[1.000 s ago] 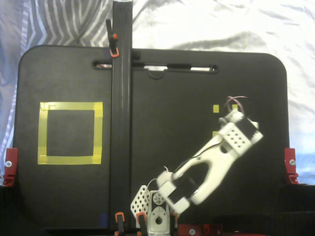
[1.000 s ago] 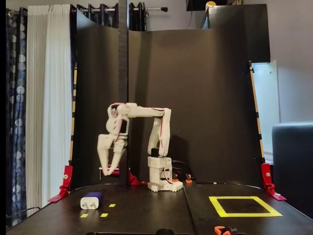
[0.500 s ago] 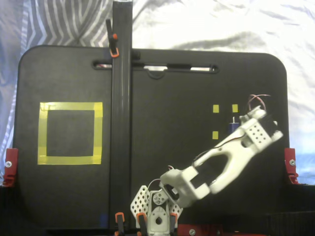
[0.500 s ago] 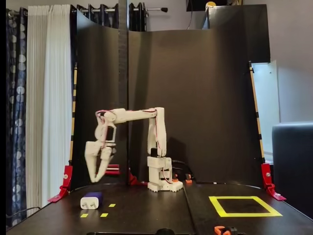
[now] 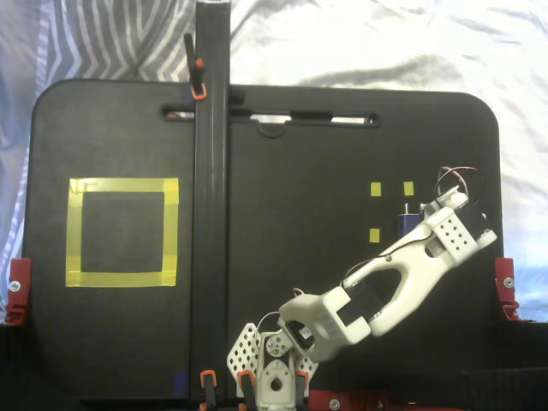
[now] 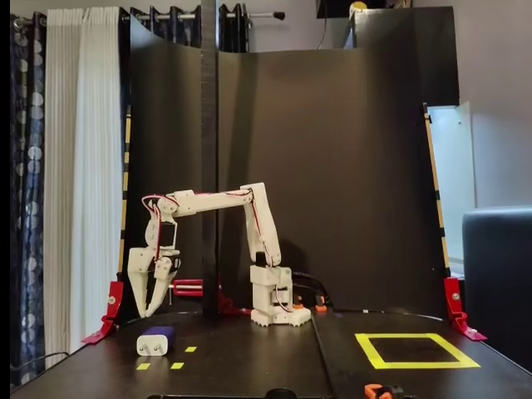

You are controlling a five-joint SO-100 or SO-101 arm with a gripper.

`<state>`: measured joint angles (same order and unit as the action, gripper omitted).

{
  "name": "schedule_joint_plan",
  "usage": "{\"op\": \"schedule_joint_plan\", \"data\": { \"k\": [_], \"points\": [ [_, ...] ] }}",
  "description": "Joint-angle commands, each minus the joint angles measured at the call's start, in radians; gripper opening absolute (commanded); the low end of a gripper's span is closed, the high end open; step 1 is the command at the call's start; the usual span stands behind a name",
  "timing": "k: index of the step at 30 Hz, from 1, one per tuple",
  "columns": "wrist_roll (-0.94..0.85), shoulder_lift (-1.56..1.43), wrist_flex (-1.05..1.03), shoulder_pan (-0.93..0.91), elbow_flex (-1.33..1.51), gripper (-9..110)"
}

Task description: Grasp a block and put it in the designated area.

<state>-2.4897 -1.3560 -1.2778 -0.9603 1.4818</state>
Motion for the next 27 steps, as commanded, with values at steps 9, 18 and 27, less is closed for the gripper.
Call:
{"op": "schedule_joint_plan", "data": {
  "k": [9, 18, 27],
  "points": [
    [-0.008, 0.008, 0.052, -0.011, -0.043, 35],
    [-0.018, 0.038, 0.061, -0.017, -0.041, 43],
    [-0.023, 0.106, 0.055, -0.017, -0.040, 43]
  ]
}}
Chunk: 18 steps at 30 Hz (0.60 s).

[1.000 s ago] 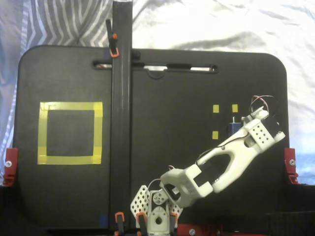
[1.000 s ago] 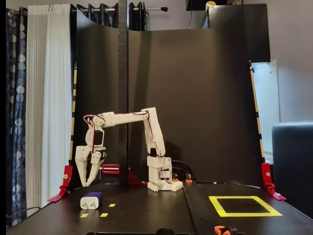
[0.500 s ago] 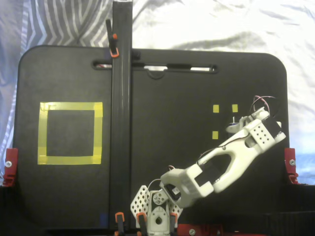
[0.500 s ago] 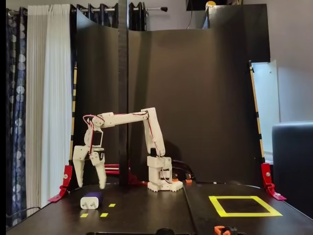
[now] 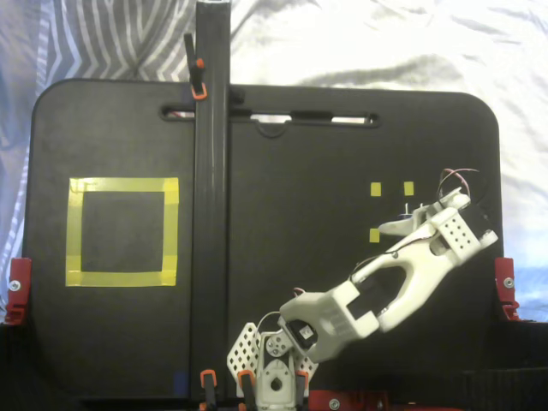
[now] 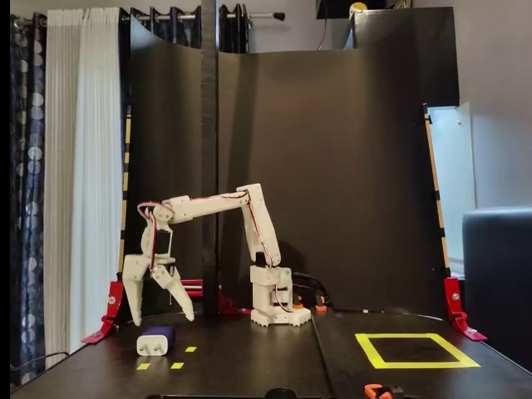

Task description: Grasp a block and put it in the designated area.

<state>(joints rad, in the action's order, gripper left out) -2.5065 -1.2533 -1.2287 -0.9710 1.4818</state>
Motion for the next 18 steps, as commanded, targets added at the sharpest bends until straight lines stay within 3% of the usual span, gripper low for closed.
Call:
{"op": "schedule_joint_plan", "data": {
  "k": [1, 18],
  "points": [
    [-0.009, 0.012, 0.012, -0.006, -0.040, 43],
    [-0.035, 0.126, 0.101, 0.002, -0.040, 43]
  ]
}}
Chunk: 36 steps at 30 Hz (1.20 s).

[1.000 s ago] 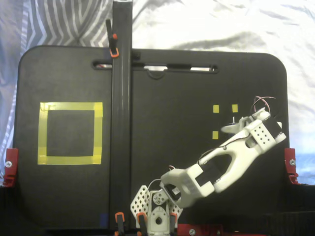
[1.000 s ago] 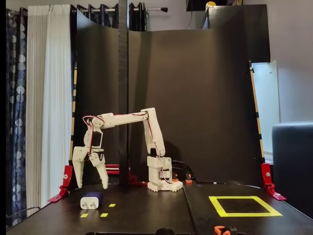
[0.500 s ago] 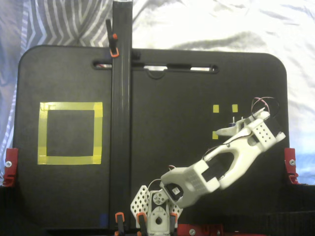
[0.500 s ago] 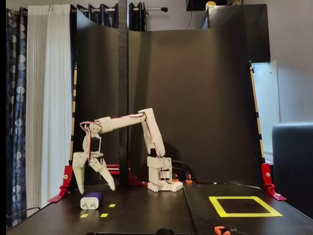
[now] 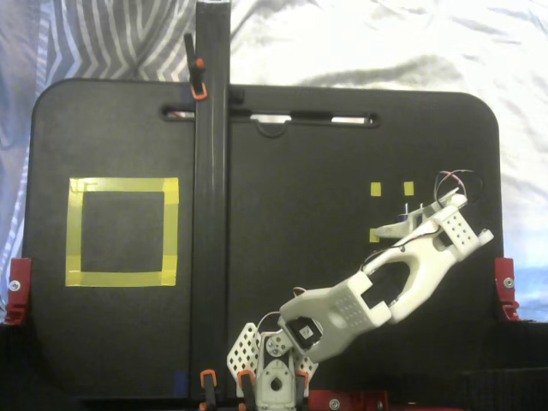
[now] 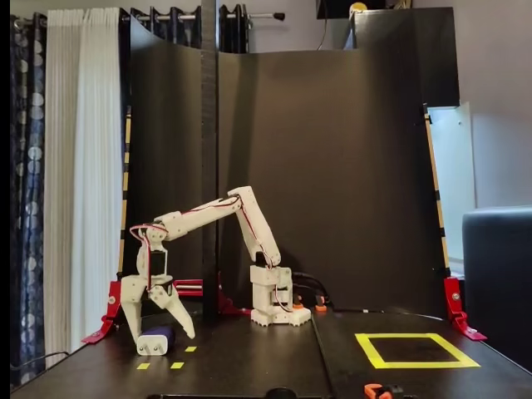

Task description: Grasp a block and put it in the designated area.

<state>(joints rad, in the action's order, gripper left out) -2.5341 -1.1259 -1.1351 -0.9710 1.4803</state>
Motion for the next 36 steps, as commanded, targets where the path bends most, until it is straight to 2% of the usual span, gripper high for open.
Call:
{"op": "schedule_joint_plan", "data": {
  "k": [1, 6, 11, 17, 29, 36],
  "points": [
    [-0.008, -0.002, 0.008, 0.002, -0.038, 43],
    [-0.009, 0.002, 0.008, 0.006, -0.038, 42],
    [-0.011, 0.003, 0.005, 0.008, -0.037, 22],
    [-0.012, 0.006, 0.005, 0.009, -0.035, 14],
    [-0.017, 0.002, -0.006, 0.011, -0.035, 13],
    [-0.006, -0.110, -0.118, 0.026, -0.035, 13]
  ]
}}
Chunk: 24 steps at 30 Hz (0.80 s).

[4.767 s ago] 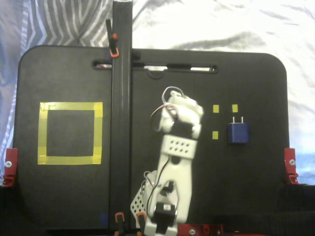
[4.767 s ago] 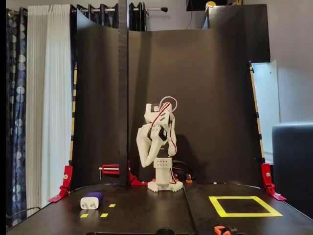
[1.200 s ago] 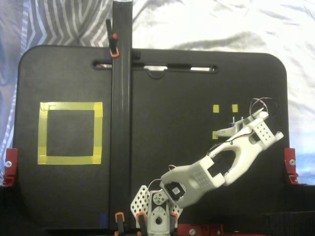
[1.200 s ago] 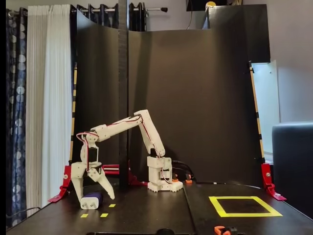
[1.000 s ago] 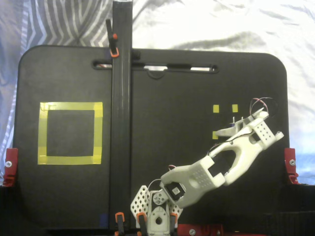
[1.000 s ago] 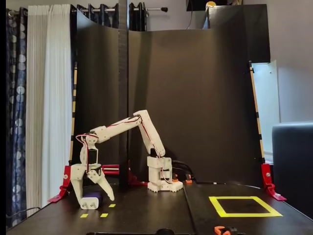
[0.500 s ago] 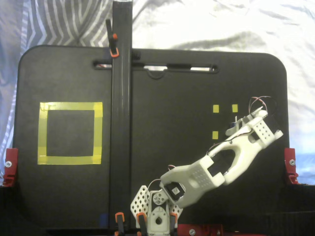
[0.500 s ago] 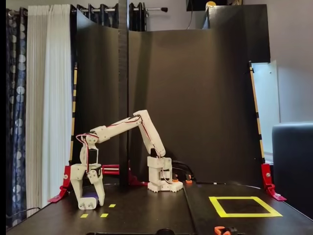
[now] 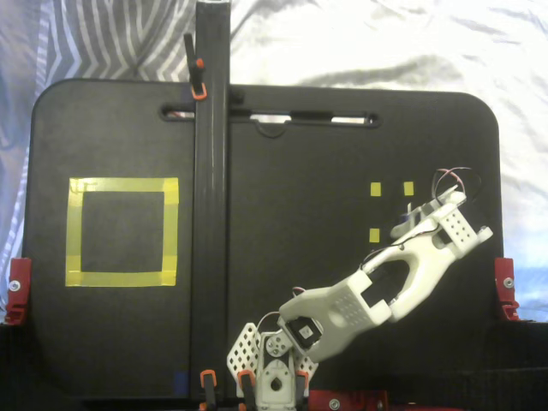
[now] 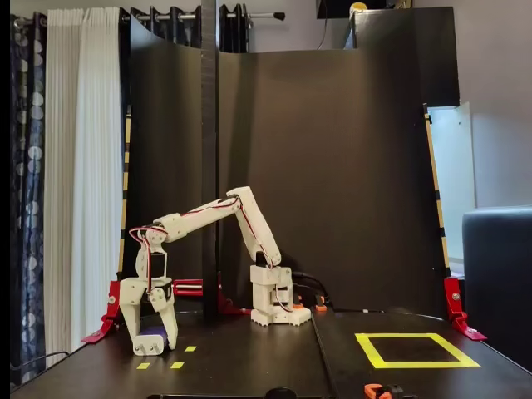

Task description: Grasp a block and put it in the designated area.

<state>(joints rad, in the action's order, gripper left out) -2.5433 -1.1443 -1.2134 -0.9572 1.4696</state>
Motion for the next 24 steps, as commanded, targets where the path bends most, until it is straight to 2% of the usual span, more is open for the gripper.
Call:
{"op": "schedule_joint_plan", "data": {
  "k": [1, 10, 19, 24],
  "points": [
    [0.005, -0.115, -0.061, 0.017, -0.025, 13],
    [0.046, -0.270, -0.193, 0.066, -0.025, 13],
    [0.086, -0.334, -0.252, 0.100, -0.025, 13],
    [0.164, -0.341, -0.250, 0.152, -0.021, 13]
  ]
}}
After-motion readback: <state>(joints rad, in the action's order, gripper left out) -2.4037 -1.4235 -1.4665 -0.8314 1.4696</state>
